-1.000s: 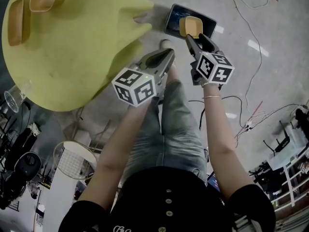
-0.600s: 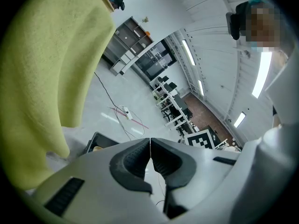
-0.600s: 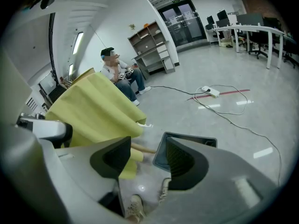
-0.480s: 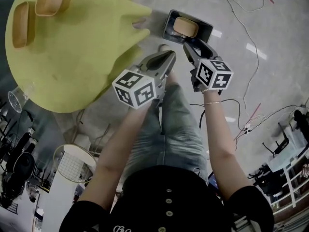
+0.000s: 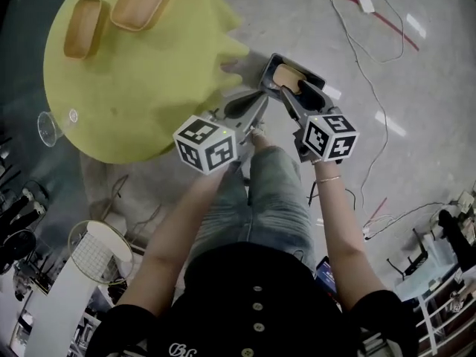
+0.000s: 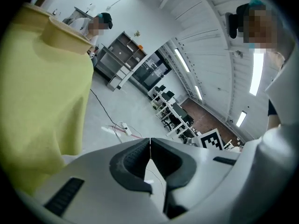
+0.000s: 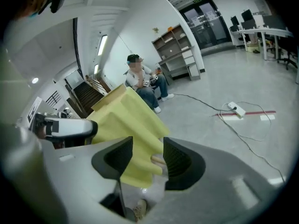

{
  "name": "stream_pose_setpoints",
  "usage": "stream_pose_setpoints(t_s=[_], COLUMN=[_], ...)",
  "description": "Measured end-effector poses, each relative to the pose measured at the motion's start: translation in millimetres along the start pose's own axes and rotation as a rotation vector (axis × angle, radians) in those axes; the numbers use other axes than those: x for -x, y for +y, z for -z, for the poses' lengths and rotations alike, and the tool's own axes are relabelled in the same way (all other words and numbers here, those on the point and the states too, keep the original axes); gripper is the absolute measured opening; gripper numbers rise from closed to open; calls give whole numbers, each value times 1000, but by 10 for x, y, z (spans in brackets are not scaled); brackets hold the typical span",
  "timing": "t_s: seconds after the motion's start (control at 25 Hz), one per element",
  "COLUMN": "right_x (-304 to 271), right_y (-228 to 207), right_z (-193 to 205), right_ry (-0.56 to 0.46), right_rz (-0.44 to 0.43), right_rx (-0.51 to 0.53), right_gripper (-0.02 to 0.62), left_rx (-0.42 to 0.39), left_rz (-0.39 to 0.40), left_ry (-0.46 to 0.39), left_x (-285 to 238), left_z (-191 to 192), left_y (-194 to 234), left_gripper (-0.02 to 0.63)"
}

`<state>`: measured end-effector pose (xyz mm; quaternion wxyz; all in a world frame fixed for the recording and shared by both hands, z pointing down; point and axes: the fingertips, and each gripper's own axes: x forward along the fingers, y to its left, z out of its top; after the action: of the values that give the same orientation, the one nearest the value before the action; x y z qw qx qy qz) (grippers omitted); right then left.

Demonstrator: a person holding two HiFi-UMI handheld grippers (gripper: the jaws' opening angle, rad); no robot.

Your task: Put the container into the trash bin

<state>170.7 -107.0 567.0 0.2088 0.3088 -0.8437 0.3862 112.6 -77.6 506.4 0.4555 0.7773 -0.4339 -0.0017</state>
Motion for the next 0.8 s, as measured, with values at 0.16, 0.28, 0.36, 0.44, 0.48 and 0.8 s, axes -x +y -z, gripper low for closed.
stream_pose_setpoints(t_s=[0.16,0.28,0.36,0.44,0.48,0.8], right_x=[129,222,283,337,355,321], right_y=[278,489,613,735,800,1366], right_z=[-359,-567,-696,-809,-864,-1161], right_ry=[-72,-97,-111,-120,-125,-143], right_rz=[-35,-79,-104,-126,-135,-247], right_rx=[45,67,77,93,105,224], right_gripper=[186,183,178,171,167,131], left_rx=[-22,-71,-101,-113,-115,-52], left_rz=[3,10,12,4,-4,-77], left_ry=[-17,-27,-35,-61,-81,-281], left_x=[57,129,197,294,350,818], left_z=[-218,-353,-431,-526,-586,-1070], left_y=[-153,-326,-432,-501,-514,-345], left_gripper=[17,17,17,17,17,17])
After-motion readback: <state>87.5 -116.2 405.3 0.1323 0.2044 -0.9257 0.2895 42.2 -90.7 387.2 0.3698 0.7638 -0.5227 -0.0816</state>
